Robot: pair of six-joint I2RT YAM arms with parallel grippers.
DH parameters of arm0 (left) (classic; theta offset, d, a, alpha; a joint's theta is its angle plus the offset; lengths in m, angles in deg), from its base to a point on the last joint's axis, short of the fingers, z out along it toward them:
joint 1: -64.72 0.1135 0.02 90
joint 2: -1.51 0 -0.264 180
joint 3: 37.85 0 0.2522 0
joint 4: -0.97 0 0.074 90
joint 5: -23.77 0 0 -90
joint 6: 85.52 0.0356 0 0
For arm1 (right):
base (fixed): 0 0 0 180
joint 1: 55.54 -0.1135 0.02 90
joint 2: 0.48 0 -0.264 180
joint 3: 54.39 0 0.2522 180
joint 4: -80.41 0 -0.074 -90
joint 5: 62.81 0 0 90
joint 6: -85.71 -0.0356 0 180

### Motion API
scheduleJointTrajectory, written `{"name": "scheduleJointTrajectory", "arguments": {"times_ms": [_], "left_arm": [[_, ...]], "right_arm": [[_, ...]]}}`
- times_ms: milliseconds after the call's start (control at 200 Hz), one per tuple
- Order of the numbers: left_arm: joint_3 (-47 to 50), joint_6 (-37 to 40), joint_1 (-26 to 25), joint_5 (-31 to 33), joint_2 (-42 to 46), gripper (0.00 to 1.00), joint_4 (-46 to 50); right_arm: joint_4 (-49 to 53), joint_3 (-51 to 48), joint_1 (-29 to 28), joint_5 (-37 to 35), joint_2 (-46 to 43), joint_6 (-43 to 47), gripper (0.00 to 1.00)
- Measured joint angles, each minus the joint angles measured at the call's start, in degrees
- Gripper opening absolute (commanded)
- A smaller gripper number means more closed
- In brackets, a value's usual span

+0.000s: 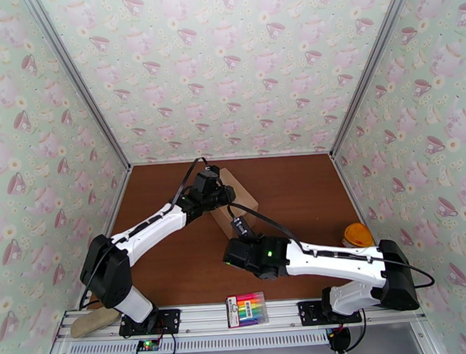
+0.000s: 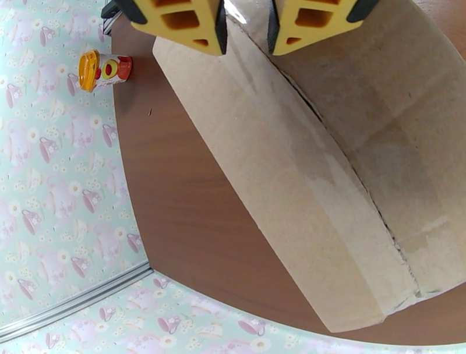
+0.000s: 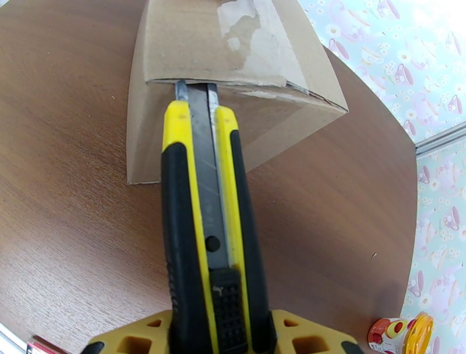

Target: Unpack the express box

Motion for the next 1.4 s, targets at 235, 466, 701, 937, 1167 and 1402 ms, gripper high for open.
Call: {"name": "scheduleJointTrajectory", "arguments": {"times_ms": [235,466,701,937,1167,1402], "left_arm": [[0.7,0.0,1.1,0.0,0.0,0.28,-0.9],[1.0,0.0,1.7,0.0,0.0,0.28,-1.4],[1.2,0.5,2.2,0.0,0.0,0.28,-1.5],[1.3,1.3,2.7,0.2,0.0,0.28,-1.5],[1.4,2.0,3.6,0.9,0.0,0.28,-1.5],[1.6,2.6,3.8,0.9,0.0,0.27,-1.5]], "right_arm": [[0.4,-0.3,-0.1,0.4,-0.9,-1.4,0.00],[2.1,-0.7,-0.4,1.0,-3.2,-3.2,0.00],[3.9,-1.8,-0.4,1.3,-4.9,-5.0,0.00],[6.1,-2.6,-0.4,1.3,-6.8,-6.6,0.00],[8.3,-2.8,-0.4,1.3,-7.8,-7.4,0.00],[9.0,-2.9,-0.5,1.2,-7.9,-7.3,0.00]]}}
